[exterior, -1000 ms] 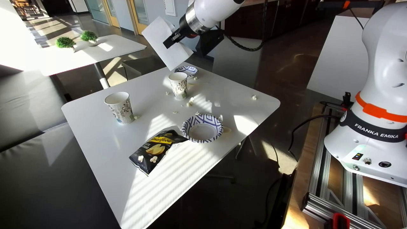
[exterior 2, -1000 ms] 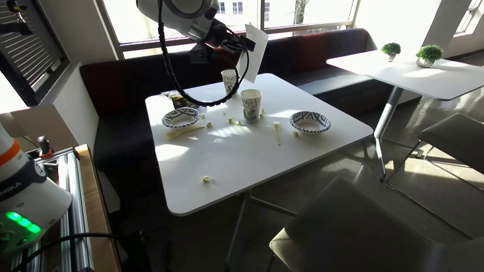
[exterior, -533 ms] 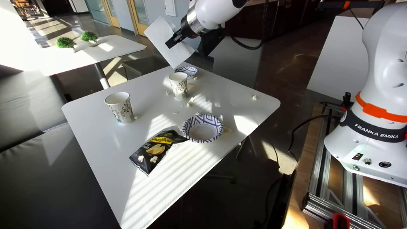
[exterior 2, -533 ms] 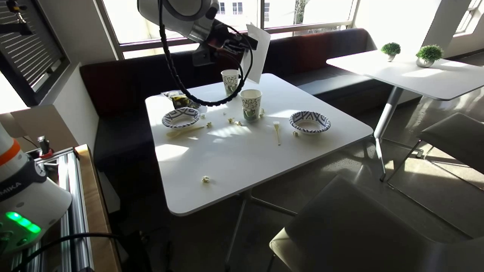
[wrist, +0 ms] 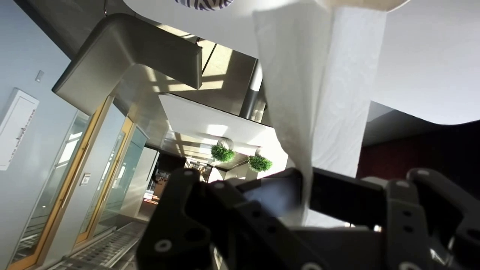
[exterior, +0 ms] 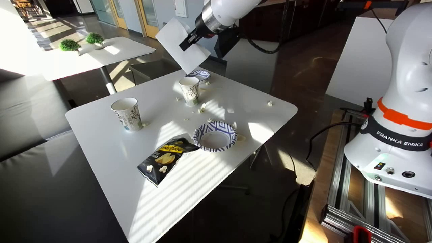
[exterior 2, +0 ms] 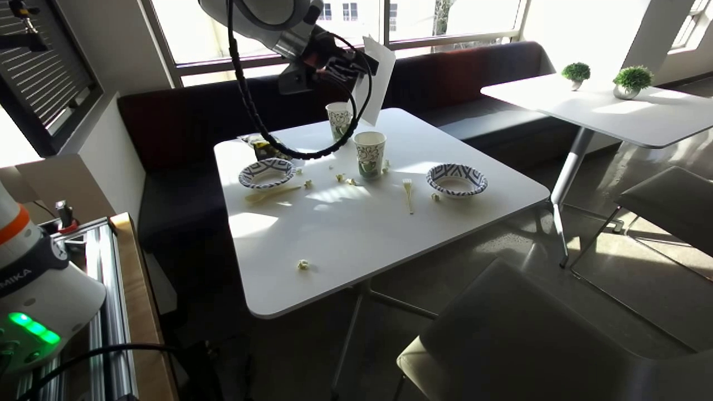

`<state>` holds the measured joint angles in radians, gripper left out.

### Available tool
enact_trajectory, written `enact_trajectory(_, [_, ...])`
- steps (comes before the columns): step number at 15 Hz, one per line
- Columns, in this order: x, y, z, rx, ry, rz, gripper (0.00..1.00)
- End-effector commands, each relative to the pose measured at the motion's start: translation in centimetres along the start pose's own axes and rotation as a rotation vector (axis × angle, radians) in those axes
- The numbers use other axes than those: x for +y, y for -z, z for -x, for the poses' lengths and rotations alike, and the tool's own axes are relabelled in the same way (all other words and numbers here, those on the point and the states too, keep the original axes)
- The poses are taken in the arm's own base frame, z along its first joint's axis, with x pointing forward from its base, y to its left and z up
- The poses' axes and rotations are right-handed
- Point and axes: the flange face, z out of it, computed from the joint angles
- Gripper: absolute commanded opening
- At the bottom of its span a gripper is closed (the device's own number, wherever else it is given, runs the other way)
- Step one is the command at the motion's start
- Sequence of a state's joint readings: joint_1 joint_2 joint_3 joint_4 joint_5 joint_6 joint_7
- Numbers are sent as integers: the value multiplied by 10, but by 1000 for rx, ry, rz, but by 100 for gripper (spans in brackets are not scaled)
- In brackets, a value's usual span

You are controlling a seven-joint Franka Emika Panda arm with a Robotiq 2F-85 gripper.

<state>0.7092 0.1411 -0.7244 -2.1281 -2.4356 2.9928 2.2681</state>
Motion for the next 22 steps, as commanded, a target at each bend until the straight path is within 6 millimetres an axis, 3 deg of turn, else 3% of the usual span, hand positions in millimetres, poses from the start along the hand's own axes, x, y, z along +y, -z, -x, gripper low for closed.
enact_trajectory(1, [28, 25, 2, -64, -16, -35, 0])
enact_trajectory(4, [47, 30, 9, -126, 0, -68, 0])
enact_trajectory(7, [52, 33, 30, -219, 4, -194, 0])
enact_trajectory(12, [54, 27, 110, -438, 56, -239, 0])
enact_trajectory(14, [59, 26, 124, -522, 85, -237, 0])
enact_trajectory(16, [59, 32, 118, -597, 101, -252, 0])
enact_trajectory(22, [36, 60, 55, -758, 136, -342, 0])
